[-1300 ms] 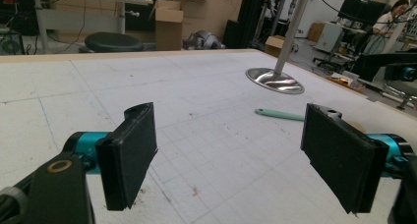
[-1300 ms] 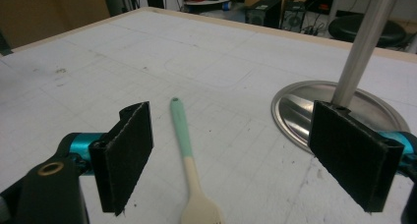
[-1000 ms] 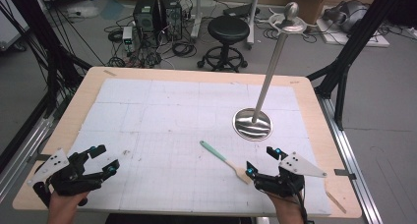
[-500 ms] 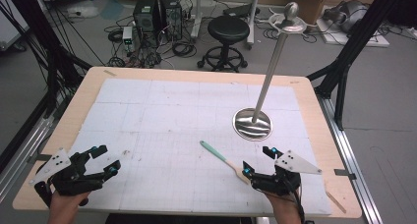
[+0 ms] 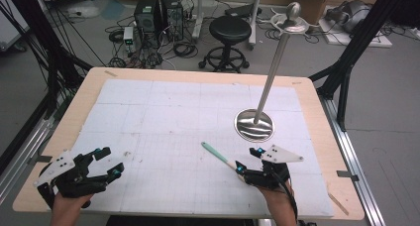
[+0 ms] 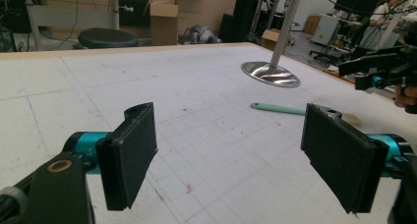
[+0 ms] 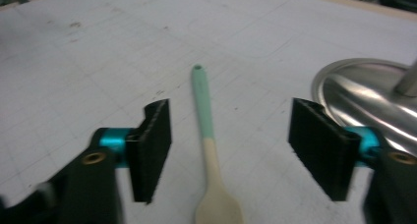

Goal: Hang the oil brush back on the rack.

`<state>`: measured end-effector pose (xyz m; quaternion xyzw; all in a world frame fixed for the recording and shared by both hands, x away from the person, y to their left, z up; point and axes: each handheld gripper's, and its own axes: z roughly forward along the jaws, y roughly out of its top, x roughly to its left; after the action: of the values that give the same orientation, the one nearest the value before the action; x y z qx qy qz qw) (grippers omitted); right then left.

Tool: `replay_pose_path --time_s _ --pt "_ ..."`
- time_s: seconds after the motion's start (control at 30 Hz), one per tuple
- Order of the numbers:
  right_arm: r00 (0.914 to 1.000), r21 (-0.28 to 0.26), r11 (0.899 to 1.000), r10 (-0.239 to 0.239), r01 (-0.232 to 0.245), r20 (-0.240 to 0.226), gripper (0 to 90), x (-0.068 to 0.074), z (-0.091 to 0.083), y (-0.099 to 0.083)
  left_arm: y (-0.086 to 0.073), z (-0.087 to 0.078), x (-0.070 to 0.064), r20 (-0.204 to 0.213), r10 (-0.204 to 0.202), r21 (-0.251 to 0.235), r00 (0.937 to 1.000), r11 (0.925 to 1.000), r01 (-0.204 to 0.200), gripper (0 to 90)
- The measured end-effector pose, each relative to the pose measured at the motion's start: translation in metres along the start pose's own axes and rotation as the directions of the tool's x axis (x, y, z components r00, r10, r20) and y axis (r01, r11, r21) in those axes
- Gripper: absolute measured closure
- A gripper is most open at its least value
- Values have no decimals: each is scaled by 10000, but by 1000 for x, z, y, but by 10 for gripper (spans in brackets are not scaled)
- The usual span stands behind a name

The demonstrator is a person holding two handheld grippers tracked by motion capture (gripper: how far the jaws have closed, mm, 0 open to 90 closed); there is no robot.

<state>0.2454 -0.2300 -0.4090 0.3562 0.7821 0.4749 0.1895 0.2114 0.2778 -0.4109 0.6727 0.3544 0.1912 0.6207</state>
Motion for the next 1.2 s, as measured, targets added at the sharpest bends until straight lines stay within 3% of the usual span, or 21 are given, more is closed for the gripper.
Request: replay_pose_path --time_s 0.13,0.3,0.4,0.53,0.7,0.83,0.97,1.0,1.2 --pt "9996 814 9966 -121 142 -266 454 -2 20 0 0 1 -1 59 18 34 10000 10000 -18 217" --pt "9984 1419 9891 -337 399 -458 496 0 37 0 0 2 -1 58 -20 15 10000 10000 20 217" --pt "9962 2019 9764 -669 769 -560 546 2 51 0 -1 2 -2 74 -5 59 10000 10000 5 217" --pt "9960 2393 9675 -705 818 -556 579 0 59 -1 -1 2 -1 119 1 64 9999 10000 -1 217" --pt "9967 2708 9600 -587 719 -565 594 -2 64 -3 -1 2 -1 142 8 62 9999 10000 -9 217" --pt "9969 2705 9608 -445 603 -641 622 -4 66 -4 -1 3 -1 150 11 54 9999 10000 -12 217" --pt "9944 2716 9585 -660 864 -831 721 -3 65 -3 -1 3 -2 166 41 112 9999 9999 -42 217" --pt "9925 2773 9563 -658 922 -1032 809 -2 65 -3 -1 4 -2 172 32 109 9998 9999 -34 218" --pt "9929 2833 9555 -540 823 -1062 823 -2 65 -2 -1 4 -3 221 53 136 9997 9999 -56 217"
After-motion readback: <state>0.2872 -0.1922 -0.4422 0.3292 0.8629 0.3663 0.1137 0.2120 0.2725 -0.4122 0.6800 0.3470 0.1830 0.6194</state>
